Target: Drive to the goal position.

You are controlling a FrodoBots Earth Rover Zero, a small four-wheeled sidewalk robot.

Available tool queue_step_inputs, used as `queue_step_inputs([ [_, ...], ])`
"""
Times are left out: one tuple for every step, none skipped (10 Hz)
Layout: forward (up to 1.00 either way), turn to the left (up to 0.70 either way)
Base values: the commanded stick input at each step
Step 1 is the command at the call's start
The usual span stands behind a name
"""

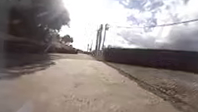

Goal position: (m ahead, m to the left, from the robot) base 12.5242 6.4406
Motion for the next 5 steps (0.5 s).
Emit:
queue_step_inputs([
  [0.70, 0.00],
  [0.70, 0.00],
  [0.70, 0.01],
  [0.70, 0.17],
  [0.70, 0.33],
])
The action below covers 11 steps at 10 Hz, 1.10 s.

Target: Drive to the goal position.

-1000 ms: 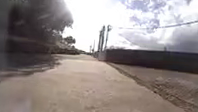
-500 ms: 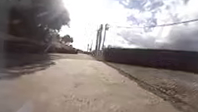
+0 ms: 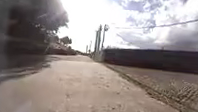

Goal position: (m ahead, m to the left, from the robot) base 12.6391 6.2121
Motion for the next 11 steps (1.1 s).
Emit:
queue_step_inputs([
  [0.70, 0.21],
  [0.70, 0.04],
  [0.70, 0.00],
  [0.70, 0.00],
  [0.70, 0.00],
  [0.70, 0.00],
  [0.70, 0.00],
  [0.70, 0.00],
  [0.70, 0.00],
  [0.70, 0.00],
  [0.70, 0.00],
])
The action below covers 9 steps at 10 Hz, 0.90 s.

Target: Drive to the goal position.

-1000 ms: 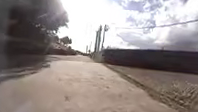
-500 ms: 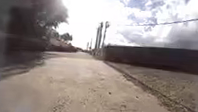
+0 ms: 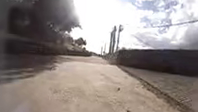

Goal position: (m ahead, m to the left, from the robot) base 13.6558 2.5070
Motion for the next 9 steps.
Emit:
queue_step_inputs([
  [0.70, 0.00],
  [0.70, 0.00],
  [0.70, 0.00],
  [0.70, 0.00],
  [0.70, 0.00],
  [0.70, 0.00],
  [0.70, 0.00],
  [0.70, 0.00],
  [0.70, 0.00],
])
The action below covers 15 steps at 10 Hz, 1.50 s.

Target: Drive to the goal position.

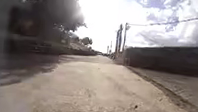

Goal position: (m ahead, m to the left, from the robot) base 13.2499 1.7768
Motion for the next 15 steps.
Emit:
queue_step_inputs([
  [0.70, -0.32],
  [0.70, -0.32],
  [0.70, 0.00],
  [0.70, 0.00],
  [0.70, 0.00],
  [0.70, 0.00],
  [0.70, 0.00],
  [0.70, 0.00],
  [0.70, 0.00],
  [0.70, 0.00],
  [0.70, 0.00],
  [0.70, 0.00],
  [0.70, 0.00],
  [0.70, 0.00],
  [0.70, 0.00],
])
